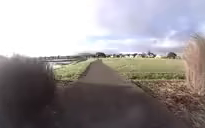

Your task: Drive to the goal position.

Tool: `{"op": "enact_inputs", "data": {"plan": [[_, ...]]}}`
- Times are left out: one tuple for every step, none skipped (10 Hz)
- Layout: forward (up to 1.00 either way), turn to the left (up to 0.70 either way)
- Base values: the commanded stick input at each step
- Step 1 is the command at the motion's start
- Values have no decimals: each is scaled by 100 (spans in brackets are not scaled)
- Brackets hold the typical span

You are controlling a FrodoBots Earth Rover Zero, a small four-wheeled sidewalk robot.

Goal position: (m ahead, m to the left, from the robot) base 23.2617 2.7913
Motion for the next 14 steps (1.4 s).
{"op": "enact_inputs", "data": {"plan": [[70,0],[70,0],[70,0],[70,0],[70,0],[70,0],[70,0],[70,0],[70,0],[70,0],[70,-19],[70,-35],[70,-35],[70,-35]]}}
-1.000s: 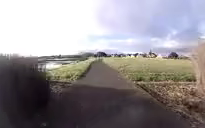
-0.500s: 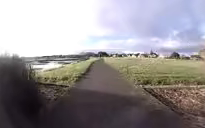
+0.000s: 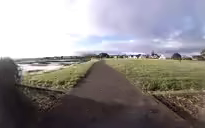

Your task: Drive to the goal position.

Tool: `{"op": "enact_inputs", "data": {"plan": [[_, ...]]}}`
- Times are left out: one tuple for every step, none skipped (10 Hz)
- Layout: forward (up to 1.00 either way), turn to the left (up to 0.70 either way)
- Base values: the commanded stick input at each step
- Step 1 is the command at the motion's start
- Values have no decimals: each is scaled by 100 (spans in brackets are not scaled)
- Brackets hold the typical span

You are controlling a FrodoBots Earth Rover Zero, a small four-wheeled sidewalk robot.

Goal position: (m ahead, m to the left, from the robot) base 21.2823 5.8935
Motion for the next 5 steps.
{"op": "enact_inputs", "data": {"plan": [[70,-33],[70,-8],[70,0],[70,0],[70,0]]}}
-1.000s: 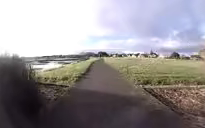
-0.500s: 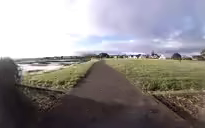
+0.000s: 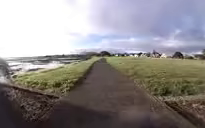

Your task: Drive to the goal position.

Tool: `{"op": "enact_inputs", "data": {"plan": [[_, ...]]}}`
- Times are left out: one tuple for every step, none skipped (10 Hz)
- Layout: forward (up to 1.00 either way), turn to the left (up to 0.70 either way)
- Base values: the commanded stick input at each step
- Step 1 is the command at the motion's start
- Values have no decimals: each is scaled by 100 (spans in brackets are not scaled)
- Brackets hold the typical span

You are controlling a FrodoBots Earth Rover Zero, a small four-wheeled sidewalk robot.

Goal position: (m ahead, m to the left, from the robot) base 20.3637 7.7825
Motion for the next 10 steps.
{"op": "enact_inputs", "data": {"plan": [[70,0],[70,-8],[70,-30],[70,-17],[70,0],[70,0],[70,0],[70,6],[70,26],[70,35]]}}
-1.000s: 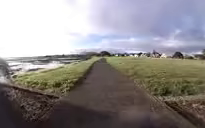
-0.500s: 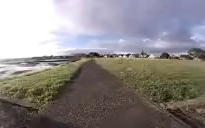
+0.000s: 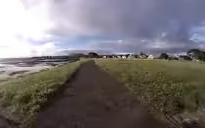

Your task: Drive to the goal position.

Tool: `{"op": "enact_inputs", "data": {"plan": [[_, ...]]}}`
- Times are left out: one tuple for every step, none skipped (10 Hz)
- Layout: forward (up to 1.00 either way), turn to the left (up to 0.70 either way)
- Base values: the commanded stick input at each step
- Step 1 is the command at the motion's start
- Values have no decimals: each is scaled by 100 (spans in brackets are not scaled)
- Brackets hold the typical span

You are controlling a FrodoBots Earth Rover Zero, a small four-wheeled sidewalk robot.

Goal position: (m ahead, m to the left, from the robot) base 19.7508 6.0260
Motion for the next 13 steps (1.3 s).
{"op": "enact_inputs", "data": {"plan": [[70,31],[70,6],[70,0],[70,0],[70,0],[70,0],[70,0],[70,0],[70,0],[70,0],[70,0],[70,0],[70,0]]}}
